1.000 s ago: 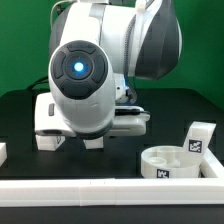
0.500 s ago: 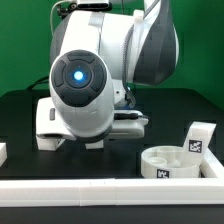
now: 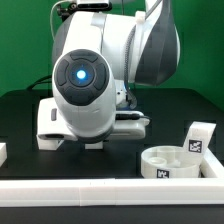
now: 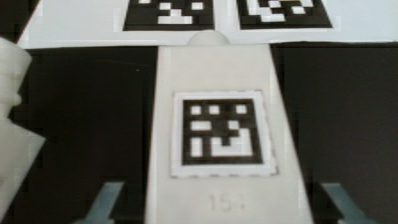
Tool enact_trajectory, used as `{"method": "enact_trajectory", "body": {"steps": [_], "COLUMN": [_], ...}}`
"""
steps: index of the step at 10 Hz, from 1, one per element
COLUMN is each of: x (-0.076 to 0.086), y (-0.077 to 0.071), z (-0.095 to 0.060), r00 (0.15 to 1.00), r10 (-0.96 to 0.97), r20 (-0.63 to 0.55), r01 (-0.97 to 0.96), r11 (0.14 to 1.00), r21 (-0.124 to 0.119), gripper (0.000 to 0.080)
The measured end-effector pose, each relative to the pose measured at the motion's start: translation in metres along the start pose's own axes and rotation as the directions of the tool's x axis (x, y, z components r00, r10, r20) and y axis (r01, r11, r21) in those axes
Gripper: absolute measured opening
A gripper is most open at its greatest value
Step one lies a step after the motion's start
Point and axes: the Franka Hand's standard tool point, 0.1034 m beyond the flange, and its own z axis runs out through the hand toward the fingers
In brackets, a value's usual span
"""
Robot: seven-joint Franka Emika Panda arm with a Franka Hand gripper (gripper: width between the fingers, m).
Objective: Assemble stool
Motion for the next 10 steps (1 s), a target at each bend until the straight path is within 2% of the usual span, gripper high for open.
{"method": "enact_trajectory", "body": {"steps": [2,4,7,9,10], "x": [0.001,-0.002,-0.028,-0.046,-0.046], "y": [0.002,0.003,-0.021,-0.044,-0.047], "z": [-0.002,-0.015,-0.059,-0.09,-0.1], "r00": [1.0,1.0,0.999,0.992,0.989], "r10": [0.002,0.002,0.017,0.111,0.123], "r20": [-0.003,-0.014,-0.045,-0.058,-0.084], "r01": [-0.002,-0.002,-0.016,-0.108,-0.119], "r11": [1.0,1.0,1.0,0.993,0.991], "r21": [0.003,0.006,0.006,0.053,0.054], "gripper": [0.0335,0.0335,0.0337,0.0337,0.0337]}}
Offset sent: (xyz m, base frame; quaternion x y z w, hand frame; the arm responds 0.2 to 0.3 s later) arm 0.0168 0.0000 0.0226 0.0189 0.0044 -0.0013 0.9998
